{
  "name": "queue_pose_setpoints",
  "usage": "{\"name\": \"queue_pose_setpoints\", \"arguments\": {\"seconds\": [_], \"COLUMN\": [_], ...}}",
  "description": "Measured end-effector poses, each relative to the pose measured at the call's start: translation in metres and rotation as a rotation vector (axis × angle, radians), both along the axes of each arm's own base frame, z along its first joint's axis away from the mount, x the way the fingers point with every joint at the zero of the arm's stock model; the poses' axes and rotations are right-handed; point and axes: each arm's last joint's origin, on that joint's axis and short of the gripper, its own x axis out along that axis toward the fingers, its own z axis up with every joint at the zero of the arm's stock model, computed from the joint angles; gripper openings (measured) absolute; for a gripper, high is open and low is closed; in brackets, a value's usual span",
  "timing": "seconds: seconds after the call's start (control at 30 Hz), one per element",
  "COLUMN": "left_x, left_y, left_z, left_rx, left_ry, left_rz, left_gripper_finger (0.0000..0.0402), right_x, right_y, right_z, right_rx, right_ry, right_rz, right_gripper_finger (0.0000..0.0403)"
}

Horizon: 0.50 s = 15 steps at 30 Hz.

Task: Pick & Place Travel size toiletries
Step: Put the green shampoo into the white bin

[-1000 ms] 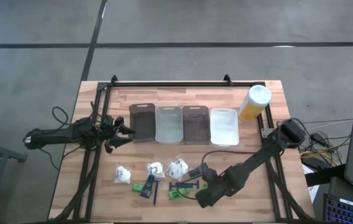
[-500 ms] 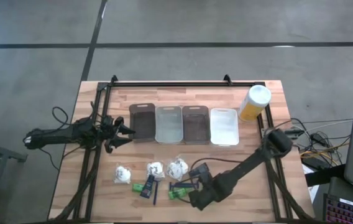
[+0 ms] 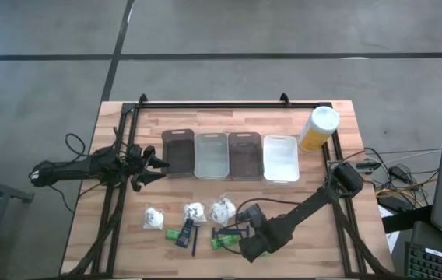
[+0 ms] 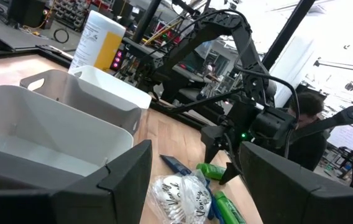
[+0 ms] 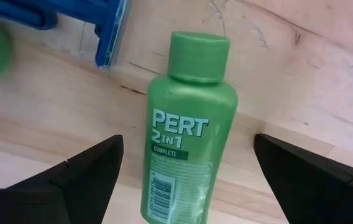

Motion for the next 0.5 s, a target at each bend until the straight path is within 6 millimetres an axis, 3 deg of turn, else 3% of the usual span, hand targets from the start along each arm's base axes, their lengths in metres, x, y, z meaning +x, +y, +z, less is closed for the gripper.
{"name": "queue_pose_setpoints", "arguments": {"seconds": [0.5], "left_x": [0.0000], "left_y": [0.0000], "left_z": [0.0000], "left_rx": [0.000], "left_ry": [0.000], "left_rz": [0.000], "left_gripper_finger": [0.0248], "right_x": [-0.0076], "right_y": [-0.0013], "right_z": [-0.0067], "right_rx": [-0.059], "right_ry": [0.005], "right_rz": [0.076], "right_gripper_finger": [0.0363]}}
